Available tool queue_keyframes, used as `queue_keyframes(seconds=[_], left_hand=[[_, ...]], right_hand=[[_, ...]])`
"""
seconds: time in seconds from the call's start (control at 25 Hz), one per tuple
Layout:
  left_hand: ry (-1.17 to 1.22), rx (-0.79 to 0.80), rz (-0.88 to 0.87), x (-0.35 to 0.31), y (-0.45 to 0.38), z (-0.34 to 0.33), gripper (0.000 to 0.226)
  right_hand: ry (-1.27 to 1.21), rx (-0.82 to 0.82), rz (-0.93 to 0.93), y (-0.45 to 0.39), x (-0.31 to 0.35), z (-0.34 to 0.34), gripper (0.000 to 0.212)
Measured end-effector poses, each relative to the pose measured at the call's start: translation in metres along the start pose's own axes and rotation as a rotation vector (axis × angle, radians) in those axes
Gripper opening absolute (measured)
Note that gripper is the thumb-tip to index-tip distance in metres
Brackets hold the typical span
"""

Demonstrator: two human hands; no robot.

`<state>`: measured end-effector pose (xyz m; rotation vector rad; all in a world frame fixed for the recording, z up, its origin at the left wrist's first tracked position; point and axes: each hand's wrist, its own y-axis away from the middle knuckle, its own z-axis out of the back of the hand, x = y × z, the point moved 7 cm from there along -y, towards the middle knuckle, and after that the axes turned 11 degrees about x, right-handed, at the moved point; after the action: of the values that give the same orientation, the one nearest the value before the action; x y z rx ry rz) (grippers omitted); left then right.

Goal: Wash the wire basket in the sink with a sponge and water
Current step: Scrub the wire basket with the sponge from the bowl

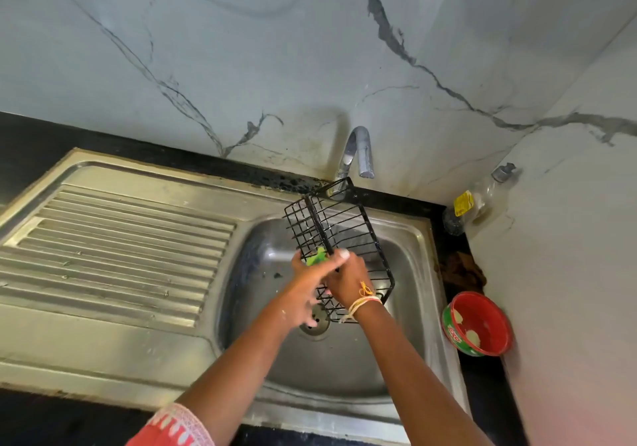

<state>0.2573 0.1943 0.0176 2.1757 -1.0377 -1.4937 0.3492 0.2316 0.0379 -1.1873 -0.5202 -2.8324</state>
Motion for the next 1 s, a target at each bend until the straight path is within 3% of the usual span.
queue_keyframes(seconds=[0.12,0.2,0.28,0.4,0.52,0.64,0.72,0.84,0.92,1.0], left_hand=[[0.217,-0.169,-0.071,0.002,-0.008,0.007,0.087],[0.189,-0.307,-0.162,-0.004,-0.009,0.024,0.061],[0.128,-0.334,-0.250,-0.006,-0.004,0.028,0.049],[0.169,-0.301,-0.255,-0.003,-0.001,0.027,0.047],[0.250,-0.285,-0.092,-0.011,-0.001,0.035,0.073],[0.274,-0.284,0.007,-0.008,-0.006,0.053,0.093],[0.227,-0.277,-0.061,-0.009,-0.007,0.055,0.095],[0.185,-0.267,-0.229,-0.014,-0.006,0.055,0.080],[0.142,-0.277,-0.342,-0.023,-0.003,0.055,0.065],[0.114,-0.285,-0.433,-0.034,0.004,0.055,0.058]], right_hand=[[-0.052,0.011,0.075,0.005,0.016,-0.012,0.014],[-0.199,0.088,0.165,0.015,0.015,-0.031,0.029],[-0.271,0.103,0.232,0.025,0.009,-0.039,0.033],[-0.289,0.118,0.250,0.032,0.001,-0.035,0.037],[-0.328,0.128,0.151,0.040,-0.018,-0.027,0.038],[-0.214,0.209,0.074,0.038,-0.028,-0.016,0.035],[-0.157,0.214,0.026,0.026,-0.032,-0.001,0.033],[-0.188,0.139,-0.136,0.011,-0.031,0.010,0.028],[0.074,0.202,-0.122,0.012,-0.024,-0.006,0.034],[0.476,0.213,-0.047,0.018,-0.014,-0.021,0.026]])
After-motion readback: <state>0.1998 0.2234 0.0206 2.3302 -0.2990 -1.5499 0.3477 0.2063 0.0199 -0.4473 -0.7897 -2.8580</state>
